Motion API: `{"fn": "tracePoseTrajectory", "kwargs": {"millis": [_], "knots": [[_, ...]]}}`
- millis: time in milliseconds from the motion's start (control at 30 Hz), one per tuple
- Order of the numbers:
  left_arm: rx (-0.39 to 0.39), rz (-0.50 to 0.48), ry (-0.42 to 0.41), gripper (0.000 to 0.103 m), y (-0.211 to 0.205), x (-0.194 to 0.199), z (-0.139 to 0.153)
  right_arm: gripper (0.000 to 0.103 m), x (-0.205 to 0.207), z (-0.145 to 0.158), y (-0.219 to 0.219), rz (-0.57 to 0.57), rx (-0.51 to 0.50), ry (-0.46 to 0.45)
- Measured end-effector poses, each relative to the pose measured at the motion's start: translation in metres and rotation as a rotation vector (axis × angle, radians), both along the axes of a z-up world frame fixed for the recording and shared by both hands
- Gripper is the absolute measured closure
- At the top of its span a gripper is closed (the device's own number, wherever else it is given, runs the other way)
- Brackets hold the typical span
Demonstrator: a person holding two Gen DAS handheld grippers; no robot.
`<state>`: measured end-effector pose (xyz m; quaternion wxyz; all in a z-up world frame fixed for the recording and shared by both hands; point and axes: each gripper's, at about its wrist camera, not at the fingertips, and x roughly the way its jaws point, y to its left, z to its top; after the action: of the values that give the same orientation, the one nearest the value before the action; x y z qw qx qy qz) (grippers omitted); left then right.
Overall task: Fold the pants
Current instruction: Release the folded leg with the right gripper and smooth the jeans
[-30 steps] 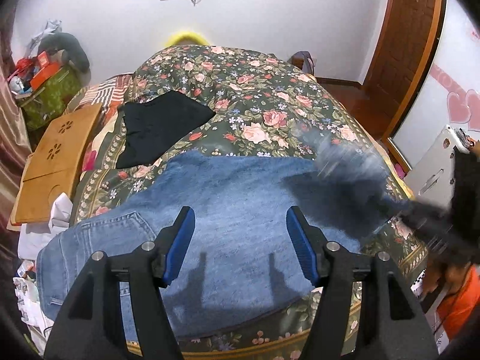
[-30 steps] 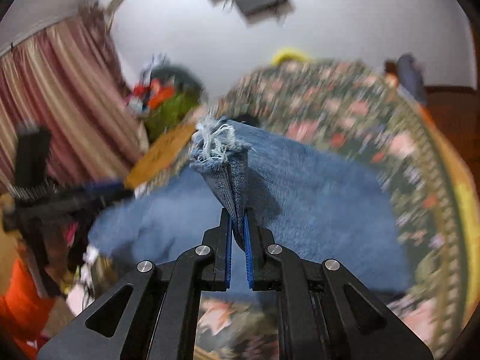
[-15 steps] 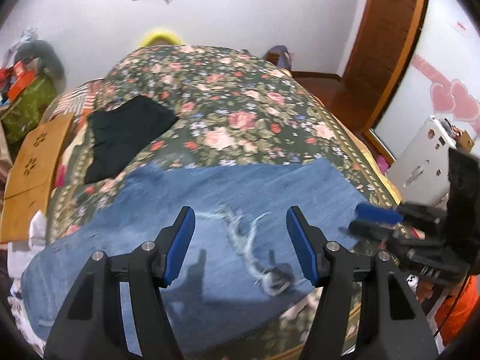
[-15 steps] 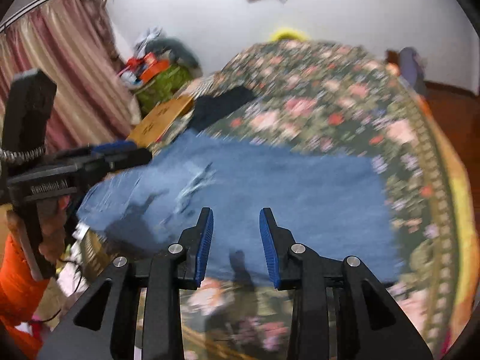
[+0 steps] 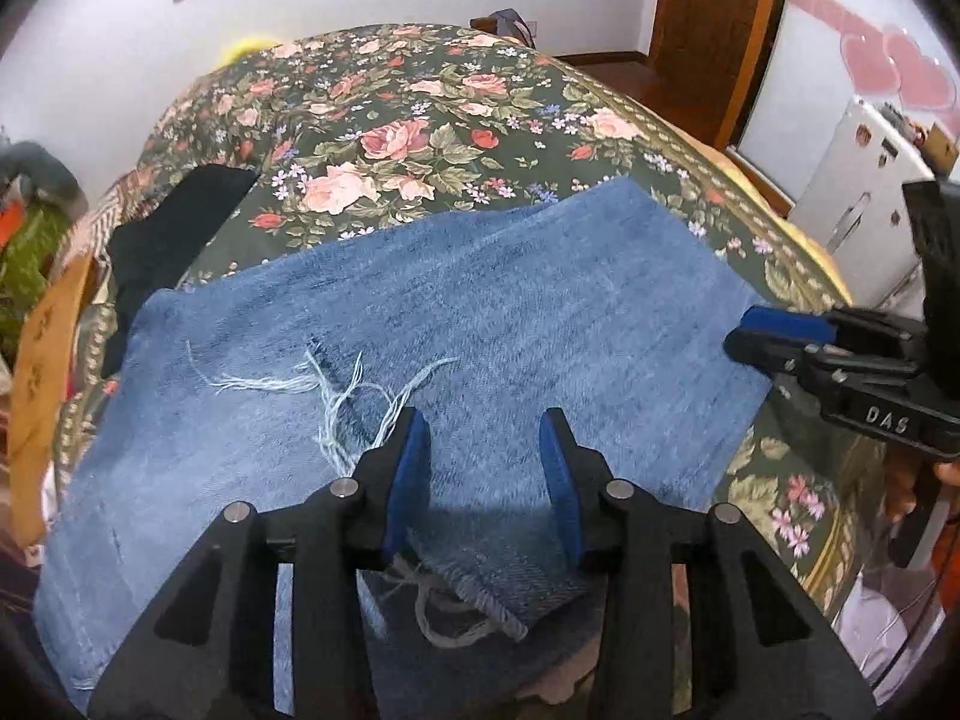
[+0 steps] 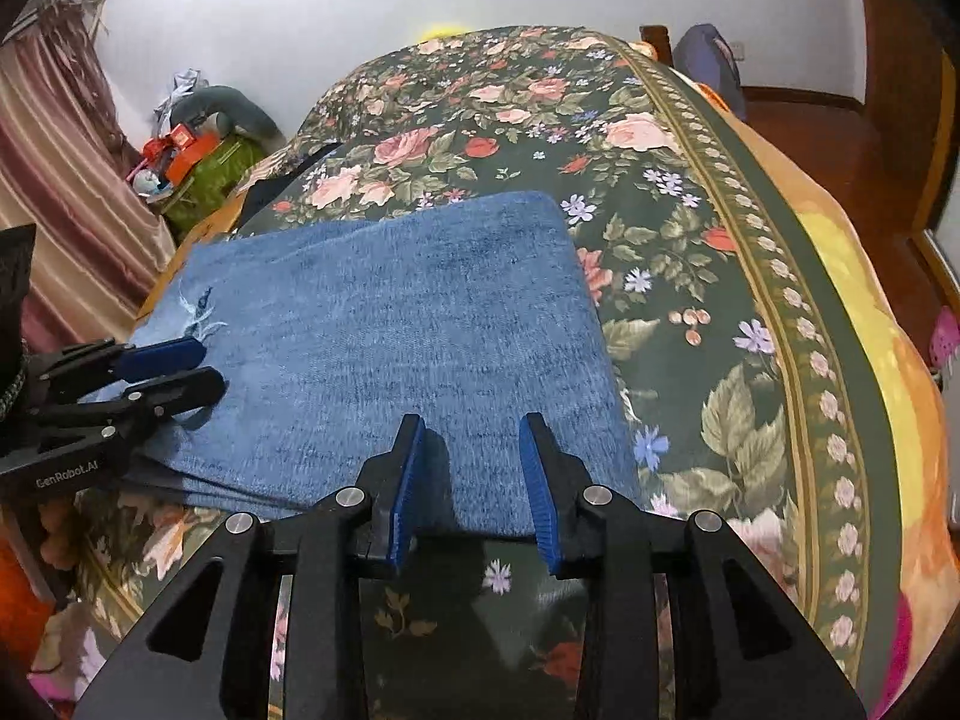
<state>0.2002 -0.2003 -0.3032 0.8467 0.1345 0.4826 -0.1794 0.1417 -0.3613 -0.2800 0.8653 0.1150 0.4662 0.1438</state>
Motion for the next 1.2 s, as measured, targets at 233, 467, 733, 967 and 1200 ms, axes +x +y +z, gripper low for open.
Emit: {"fn": "tracePoseTrajectory", "kwargs": {"millis": [233, 467, 733, 967, 1200], "knots": [[-0.053, 0.092, 0.004, 0.061, 0.039, -0.01, 0.008, 0.072, -0.008, 0.014, -0.006, -0.009, 0.0, 0.043], [-0.103, 0.3, -0.067, 0.039, 0.127, -0.034, 0.043, 0.063, -0.016, 0.051, 0.007, 0.019, -0.036, -0.057], [-0.195, 0.573, -0.079, 0.019, 0.249, -0.078, 0.068, 0.054, -0.012, 0.091, 0.077, 0.16, -0.019, -0.198], [-0.195, 0.713, -0.045, 0.019, 0.32, -0.12, 0.06, 0.053, -0.01, 0.098, 0.151, 0.318, -0.002, -0.242], [-0.337, 0.747, 0.08, 0.019, 0.35, -0.146, 0.013, 0.053, -0.003, 0.074, 0.209, 0.416, -0.068, -0.19]]}}
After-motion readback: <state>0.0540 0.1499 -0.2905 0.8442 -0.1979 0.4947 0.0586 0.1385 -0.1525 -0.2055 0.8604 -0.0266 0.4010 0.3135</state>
